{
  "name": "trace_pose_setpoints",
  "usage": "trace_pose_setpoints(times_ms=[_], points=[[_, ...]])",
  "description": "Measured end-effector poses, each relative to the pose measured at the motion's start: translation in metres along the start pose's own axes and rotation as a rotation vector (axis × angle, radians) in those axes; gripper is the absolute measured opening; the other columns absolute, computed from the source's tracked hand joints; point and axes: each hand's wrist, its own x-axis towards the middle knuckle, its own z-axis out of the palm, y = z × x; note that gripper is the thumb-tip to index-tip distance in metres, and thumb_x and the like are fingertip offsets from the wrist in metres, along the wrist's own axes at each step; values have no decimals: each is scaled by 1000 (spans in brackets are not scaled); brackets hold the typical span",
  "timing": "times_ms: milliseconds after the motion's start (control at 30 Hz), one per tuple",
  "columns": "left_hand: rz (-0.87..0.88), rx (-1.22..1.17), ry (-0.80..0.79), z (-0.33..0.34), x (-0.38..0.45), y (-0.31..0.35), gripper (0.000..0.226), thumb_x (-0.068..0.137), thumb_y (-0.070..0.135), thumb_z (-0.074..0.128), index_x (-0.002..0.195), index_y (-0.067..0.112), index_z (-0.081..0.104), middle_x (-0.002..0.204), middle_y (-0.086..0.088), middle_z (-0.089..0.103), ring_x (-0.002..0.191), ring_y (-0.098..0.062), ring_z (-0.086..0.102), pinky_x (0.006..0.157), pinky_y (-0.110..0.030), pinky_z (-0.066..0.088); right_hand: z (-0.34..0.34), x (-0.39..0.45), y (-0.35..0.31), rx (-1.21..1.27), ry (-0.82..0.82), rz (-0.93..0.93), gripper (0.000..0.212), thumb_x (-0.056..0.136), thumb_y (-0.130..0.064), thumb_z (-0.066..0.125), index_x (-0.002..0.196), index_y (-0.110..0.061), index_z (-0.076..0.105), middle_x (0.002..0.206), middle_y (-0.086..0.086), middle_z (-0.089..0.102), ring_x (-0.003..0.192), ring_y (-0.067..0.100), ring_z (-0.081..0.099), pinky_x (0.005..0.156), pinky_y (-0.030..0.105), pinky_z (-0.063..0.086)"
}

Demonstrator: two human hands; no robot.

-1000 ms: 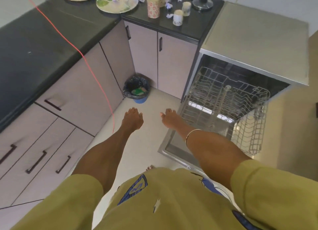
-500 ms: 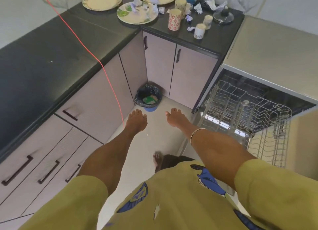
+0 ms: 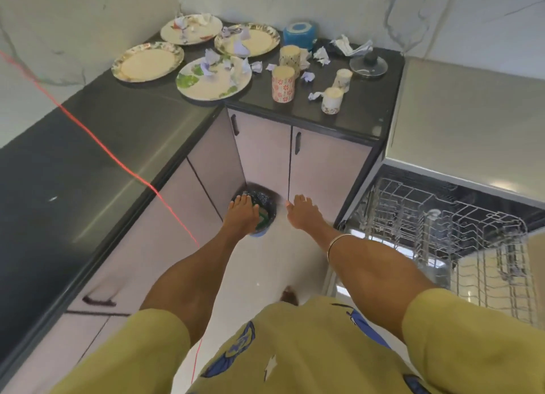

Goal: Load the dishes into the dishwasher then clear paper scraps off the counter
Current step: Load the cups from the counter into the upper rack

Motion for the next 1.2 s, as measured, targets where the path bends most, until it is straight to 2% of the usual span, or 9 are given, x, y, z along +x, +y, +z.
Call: trace_pose_setpoints(times_ms=[200, 400, 467, 533, 600, 733, 900, 1067, 1200], points=[[85, -23, 39, -33, 80, 20, 54, 107, 29, 23, 149, -4, 25, 158, -21, 24, 147, -34, 21, 121, -49, 15, -51, 64, 26, 53, 63, 31, 48, 104, -28, 26, 143, -3, 37, 149, 19, 33, 132, 39, 34, 105, 51, 34], [184, -59, 64, -56, 134, 58, 52, 107, 28, 24, 150, -2, 26, 159, -20, 24, 148, -34, 21, 122, -46, 15, -95, 97, 37, 260, 374, 77, 41, 104, -30, 34, 132, -1, 44, 131, 18, 49, 117, 37, 50, 95, 46, 46], [231, -68, 86, -64, 154, 71, 52, 107, 27, 24, 151, -1, 24, 160, -19, 23, 148, -33, 20, 122, -45, 15, -109, 111, 39, 305, 452, 84, 46, 104, -28, 35, 141, -1, 36, 142, 20, 44, 128, 38, 45, 103, 45, 43], [277, -80, 106, -76, 172, 86, 52, 107, 25, 25, 151, -2, 23, 160, -19, 22, 148, -32, 19, 122, -42, 13, -125, 125, 41, 321, 483, 95, 55, 105, -27, 33, 151, 0, 22, 157, 20, 27, 145, 36, 25, 117, 45, 28], [327, -81, 123, -88, 194, 100, 52, 107, 24, 24, 151, -2, 21, 160, -19, 21, 149, -31, 18, 123, -40, 12, -142, 141, 46, 332, 547, 124, 57, 105, -26, 34, 154, -1, 16, 160, 18, 19, 149, 32, 16, 121, 44, 20], [425, -68, 113, -112, 242, 124, 54, 107, 26, 21, 154, -1, 14, 163, -17, 13, 152, -29, 9, 124, -40, 7, -173, 169, 60, 391, 654, 198, 58, 103, -24, 40, 153, -2, 19, 159, 17, 23, 148, 33, 18, 121, 44, 20], [536, -84, 156, -141, 293, 148, 55, 107, 25, 25, 154, -1, 16, 162, -18, 16, 151, -29, 12, 124, -41, 9, -198, 198, 74, 411, 663, 280, 61, 102, -31, 44, 152, -5, 23, 158, 17, 26, 148, 33, 21, 119, 42, 22], [629, -88, 171, -153, 330, 158, 53, 106, 20, 29, 154, 0, 18, 161, -18, 21, 151, -28, 16, 124, -39, 12, -216, 219, 71, 387, 738, 322, 61, 95, -33, 55, 148, -10, 35, 148, 12, 45, 138, 30, 40, 111, 42, 36], [679, -47, 166, -157, 347, 158, 54, 103, 16, 32, 153, 2, 18, 161, -18, 20, 151, -28, 15, 124, -38, 11, -226, 233, 65, 356, 772, 378, 68, 89, -51, 56, 144, -15, 40, 139, 9, 55, 125, 28, 53, 101, 43, 47]])
